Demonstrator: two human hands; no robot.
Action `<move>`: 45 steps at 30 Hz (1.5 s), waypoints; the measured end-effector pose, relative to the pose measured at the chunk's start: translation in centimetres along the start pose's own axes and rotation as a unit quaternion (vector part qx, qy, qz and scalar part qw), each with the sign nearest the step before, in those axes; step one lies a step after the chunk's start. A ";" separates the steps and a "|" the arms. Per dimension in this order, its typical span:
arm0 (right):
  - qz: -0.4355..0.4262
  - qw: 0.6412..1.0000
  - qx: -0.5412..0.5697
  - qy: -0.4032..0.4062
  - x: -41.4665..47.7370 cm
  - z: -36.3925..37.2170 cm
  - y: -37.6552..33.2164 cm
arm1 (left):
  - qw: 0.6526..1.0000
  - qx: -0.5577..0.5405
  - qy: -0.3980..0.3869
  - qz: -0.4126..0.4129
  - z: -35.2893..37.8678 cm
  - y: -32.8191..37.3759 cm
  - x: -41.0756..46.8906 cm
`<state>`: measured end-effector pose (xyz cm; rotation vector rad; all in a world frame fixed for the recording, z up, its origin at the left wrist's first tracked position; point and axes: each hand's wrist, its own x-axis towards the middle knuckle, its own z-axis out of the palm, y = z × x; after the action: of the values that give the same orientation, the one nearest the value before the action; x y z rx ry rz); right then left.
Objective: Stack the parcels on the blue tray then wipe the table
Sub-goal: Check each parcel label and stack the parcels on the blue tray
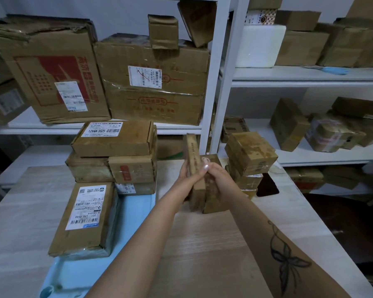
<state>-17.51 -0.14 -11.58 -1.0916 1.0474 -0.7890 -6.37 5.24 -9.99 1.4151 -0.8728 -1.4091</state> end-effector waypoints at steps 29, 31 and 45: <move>0.061 0.996 0.038 0.057 -2.4 1.2 -2.1 | 0.997 -0.069 0.005 -0.022 -5.9 -1.0 -1.0; 0.052 0.997 0.033 0.049 -2.4 1.2 -2.3 | 0.999 -0.050 0.017 -0.009 -5.8 -0.7 -1.1; -0.031 0.997 -0.046 0.048 -3.4 0.9 -2.9 | 0.965 -0.240 0.008 -0.109 -5.2 2.4 -2.2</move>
<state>-17.81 2.30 -7.76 -1.1790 1.1448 -0.8574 -1.10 7.19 -7.41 1.1663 -0.3318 -1.6357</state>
